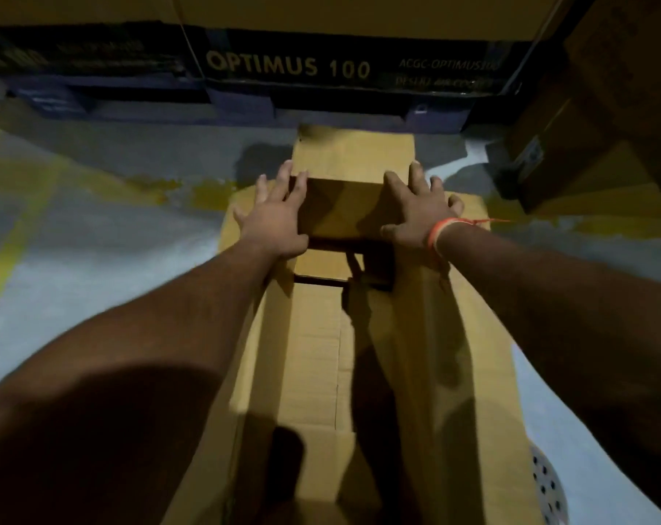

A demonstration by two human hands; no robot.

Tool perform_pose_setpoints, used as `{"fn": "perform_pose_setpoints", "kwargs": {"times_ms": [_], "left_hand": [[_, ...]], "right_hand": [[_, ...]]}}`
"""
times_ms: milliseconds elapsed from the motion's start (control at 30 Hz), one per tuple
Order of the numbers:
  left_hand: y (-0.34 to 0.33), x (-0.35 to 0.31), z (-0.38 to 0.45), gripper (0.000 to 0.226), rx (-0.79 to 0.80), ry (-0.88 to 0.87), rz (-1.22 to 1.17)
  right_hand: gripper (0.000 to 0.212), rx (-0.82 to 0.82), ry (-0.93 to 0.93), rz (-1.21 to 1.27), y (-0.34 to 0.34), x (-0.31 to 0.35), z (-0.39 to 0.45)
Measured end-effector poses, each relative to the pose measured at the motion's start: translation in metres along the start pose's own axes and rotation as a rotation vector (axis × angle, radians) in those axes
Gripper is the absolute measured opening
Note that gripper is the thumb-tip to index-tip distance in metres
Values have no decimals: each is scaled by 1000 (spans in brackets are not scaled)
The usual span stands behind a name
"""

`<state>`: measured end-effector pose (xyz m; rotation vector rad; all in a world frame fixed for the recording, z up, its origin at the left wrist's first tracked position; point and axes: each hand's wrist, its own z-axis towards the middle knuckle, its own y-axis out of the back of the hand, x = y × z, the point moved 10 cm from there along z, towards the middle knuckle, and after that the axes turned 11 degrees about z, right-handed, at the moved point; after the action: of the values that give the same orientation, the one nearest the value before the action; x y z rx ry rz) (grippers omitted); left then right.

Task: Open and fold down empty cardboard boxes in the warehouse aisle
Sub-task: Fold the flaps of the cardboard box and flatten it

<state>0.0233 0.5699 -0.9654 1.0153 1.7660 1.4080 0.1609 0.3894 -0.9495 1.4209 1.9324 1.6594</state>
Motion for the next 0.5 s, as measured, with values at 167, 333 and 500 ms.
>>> {"fn": "perform_pose_setpoints", "kwargs": {"times_ms": [167, 333, 500], "left_hand": [[4, 2, 1, 115, -113, -23, -177], [6, 1, -29, 110, -94, 124, -348], [-15, 2, -122, 104, 38, 254, -331]], "right_hand": [[128, -117, -42, 35, -17, -1, 1], [126, -100, -155, 108, -21, -7, -36], [109, -125, -225, 233, -63, -19, -123]]}}
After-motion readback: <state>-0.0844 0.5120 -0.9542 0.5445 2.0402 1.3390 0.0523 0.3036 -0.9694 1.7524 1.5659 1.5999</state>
